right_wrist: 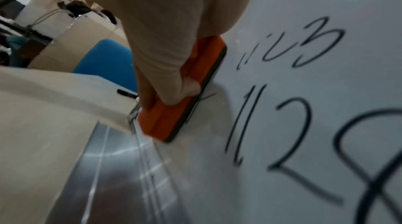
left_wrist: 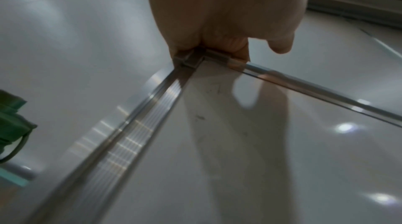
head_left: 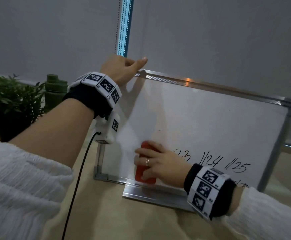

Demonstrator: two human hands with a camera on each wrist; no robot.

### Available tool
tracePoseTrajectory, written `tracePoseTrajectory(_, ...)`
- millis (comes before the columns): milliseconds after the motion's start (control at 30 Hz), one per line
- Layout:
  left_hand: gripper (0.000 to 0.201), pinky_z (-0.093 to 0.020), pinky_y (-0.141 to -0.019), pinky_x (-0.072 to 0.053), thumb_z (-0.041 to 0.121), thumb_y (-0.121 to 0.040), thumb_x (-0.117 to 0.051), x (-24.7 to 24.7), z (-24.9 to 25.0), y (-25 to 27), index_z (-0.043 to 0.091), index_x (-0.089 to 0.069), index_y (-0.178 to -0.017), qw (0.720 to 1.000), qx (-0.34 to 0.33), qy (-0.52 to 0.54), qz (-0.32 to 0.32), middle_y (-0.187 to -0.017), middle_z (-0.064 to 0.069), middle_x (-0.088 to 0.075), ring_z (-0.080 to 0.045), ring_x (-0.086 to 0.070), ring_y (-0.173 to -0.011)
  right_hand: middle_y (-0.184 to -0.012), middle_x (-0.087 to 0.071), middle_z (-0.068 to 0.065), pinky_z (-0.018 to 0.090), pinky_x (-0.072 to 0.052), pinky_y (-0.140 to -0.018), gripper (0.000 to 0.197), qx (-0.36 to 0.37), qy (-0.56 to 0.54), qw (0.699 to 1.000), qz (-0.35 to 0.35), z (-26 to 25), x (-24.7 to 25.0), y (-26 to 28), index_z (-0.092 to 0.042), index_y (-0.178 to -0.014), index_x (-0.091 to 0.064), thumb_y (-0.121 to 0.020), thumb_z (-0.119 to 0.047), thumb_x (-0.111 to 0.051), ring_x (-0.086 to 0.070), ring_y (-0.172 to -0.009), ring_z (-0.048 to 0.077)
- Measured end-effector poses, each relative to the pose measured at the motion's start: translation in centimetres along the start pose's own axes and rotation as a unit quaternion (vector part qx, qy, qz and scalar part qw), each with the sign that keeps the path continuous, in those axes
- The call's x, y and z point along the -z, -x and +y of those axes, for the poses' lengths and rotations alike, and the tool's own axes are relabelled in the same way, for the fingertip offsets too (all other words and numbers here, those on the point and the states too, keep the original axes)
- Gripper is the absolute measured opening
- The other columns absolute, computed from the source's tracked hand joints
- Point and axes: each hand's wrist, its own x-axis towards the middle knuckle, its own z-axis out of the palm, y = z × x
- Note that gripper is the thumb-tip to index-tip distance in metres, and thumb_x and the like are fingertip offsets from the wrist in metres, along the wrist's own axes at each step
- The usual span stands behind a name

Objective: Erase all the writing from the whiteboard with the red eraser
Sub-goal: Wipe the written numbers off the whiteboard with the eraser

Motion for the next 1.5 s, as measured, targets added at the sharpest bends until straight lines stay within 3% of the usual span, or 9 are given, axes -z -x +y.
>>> tracePoseTrajectory(133,0.059,-0.022,-0.068,-0.033,0.055,-0.093,-0.034,0.3,0.1,0.5,0.011,-0.068,-0.115,1.0,-0.004,0.013,0.003,-0.082,-0.003,-0.053,-0.014,-0.048,-0.065,-0.109,-0.067,-0.001,0.043,-0.02,-0.102,0.025,-0.005,0.007,0.999,0.036,1.6,0.9,0.5,-0.035,-0.079,-0.073,-0.069,-0.017,-0.059,-0.054,-0.114,0.026)
tracePoseTrajectory(333,0.055,-0.016,-0.051,-0.027,0.056,-0.092,-0.034,0.2,-0.2,0.1,0.017,-0.07,-0.105,1.0,0.0,0.003,0.002,-0.062,0.001,-0.045,-0.006,-0.039,-0.053,-0.109,-0.064,0.012,0.051,-0.022,-0.102,0.037,-0.234,0.004,0.955,0.182,6.5,5.1,1.8,-0.027,-0.091,-0.074,-0.066,-0.017,-0.048,-0.04,-0.107,0.03)
tracePoseTrajectory(567,0.045,-0.02,-0.053,-0.028,0.056,-0.092,-0.033,0.1,-0.3,0.0,0.022,-0.062,-0.088,1.0,-0.006,-0.004,-0.004,-0.061,-0.002,-0.044,-0.019,-0.044,-0.061,-0.106,-0.067,-0.006,0.046,-0.018,-0.106,0.023,0.051,0.026,0.998,-0.002,0.0,-1.2,2.3,-0.037,-0.075,-0.071,-0.074,-0.02,-0.055,-0.056,-0.111,0.025)
tracePoseTrajectory(767,0.06,-0.022,-0.058,-0.03,0.055,-0.093,-0.034,0.1,-0.1,0.3,0.011,-0.069,-0.112,1.0,0.003,0.003,0.016,-0.074,-0.004,-0.05,-0.015,-0.044,-0.064,-0.112,-0.066,0.004,0.048,-0.009,-0.106,0.03,-0.105,0.041,0.99,0.081,7.5,5.5,2.8,-0.032,-0.086,-0.073,-0.068,-0.014,-0.058,-0.045,-0.12,0.03)
tracePoseTrajectory(867,0.055,-0.019,-0.05,-0.026,0.054,-0.092,-0.036,0.0,-0.2,0.3,0.011,-0.069,-0.086,1.0,0.004,0.007,0.013,-0.057,0.0,-0.041,-0.011,-0.038,-0.052,-0.11,-0.066,0.006,0.046,-0.014,-0.106,0.027,-0.16,0.037,0.977,0.136,6.9,5.0,2.9,-0.028,-0.083,-0.073,-0.072,-0.012,-0.054,-0.043,-0.119,0.031)
tracePoseTrajectory(967,0.054,-0.022,-0.048,-0.021,0.055,-0.092,-0.035,0.2,-0.3,0.2,0.014,-0.048,-0.059,1.0,-0.002,-0.004,0.007,-0.054,-0.002,-0.03,-0.013,-0.028,-0.048,-0.106,-0.067,-0.001,0.045,-0.02,-0.104,0.027,-0.092,0.046,0.988,0.115,2.8,1.2,3.1,-0.031,-0.076,-0.069,-0.078,-0.018,-0.046,-0.048,-0.116,0.027)
tracePoseTrajectory(1067,0.051,-0.022,-0.05,-0.024,0.056,-0.092,-0.035,0.3,-0.3,0.3,0.014,-0.061,-0.078,1.0,-0.003,-0.003,0.008,-0.062,-0.008,-0.039,-0.016,-0.033,-0.051,-0.108,-0.065,-0.004,0.047,-0.018,-0.104,0.032,-0.077,0.064,0.992,0.072,1.2,0.2,3.8,-0.038,-0.084,-0.07,-0.074,-0.02,-0.045,-0.044,-0.115,0.022)
tracePoseTrajectory(1333,0.065,-0.023,-0.054,-0.031,0.057,-0.092,-0.033,0.6,0.0,0.5,0.006,-0.07,-0.109,1.0,0.011,0.006,-0.006,-0.076,-0.013,-0.052,-0.021,-0.046,-0.064,-0.109,-0.059,0.01,0.035,-0.033,-0.077,0.045,-0.373,0.01,0.888,0.269,4.8,3.8,4.5,-0.028,-0.112,-0.064,-0.068,-0.019,-0.063,-0.042,-0.085,0.029)
tracePoseTrajectory(1500,0.065,-0.017,-0.053,-0.028,0.057,-0.091,-0.034,0.5,-0.1,0.5,0.006,-0.069,-0.112,1.0,0.017,0.02,-0.008,-0.081,-0.011,-0.055,-0.021,-0.047,-0.068,-0.102,-0.063,0.002,0.035,-0.044,-0.065,0.062,-0.227,0.029,0.964,0.133,-0.6,-1.1,6.3,-0.032,-0.11,-0.051,-0.057,-0.011,-0.075,-0.041,-0.076,0.024)
